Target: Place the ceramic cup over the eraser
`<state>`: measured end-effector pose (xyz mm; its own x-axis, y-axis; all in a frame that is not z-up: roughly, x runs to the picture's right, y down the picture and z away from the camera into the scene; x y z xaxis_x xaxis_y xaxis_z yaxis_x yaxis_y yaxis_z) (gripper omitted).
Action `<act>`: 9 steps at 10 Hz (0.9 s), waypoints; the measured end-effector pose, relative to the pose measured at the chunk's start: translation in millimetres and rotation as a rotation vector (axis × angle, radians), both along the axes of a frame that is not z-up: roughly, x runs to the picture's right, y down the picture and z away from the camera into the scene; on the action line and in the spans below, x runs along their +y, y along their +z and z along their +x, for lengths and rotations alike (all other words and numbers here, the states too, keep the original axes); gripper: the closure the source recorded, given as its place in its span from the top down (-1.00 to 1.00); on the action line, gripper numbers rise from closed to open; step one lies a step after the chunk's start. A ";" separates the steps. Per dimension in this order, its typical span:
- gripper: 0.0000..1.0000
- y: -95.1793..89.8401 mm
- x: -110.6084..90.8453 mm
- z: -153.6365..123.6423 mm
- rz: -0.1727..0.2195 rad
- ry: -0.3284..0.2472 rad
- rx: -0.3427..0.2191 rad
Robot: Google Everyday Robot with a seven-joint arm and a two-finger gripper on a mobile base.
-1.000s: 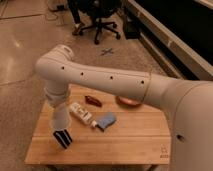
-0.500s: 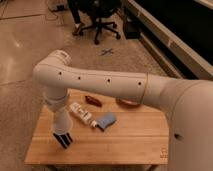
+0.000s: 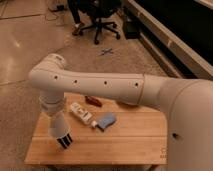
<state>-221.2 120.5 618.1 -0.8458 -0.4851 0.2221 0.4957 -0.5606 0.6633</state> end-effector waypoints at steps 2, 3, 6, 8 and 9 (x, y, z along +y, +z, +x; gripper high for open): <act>-1.00 3.0 7.0 -0.9 -0.003 -0.013 0.006; -1.00 5.5 10.6 -0.7 -0.004 -0.020 0.011; -1.00 17.9 26.3 -4.7 0.002 -0.041 0.021; -1.00 23.6 34.1 -8.5 0.006 -0.049 0.024; -1.00 26.9 38.9 -10.6 0.009 -0.052 0.027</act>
<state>-231.8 159.5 645.0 -0.8638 -0.4423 0.2415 0.4834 -0.5920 0.6449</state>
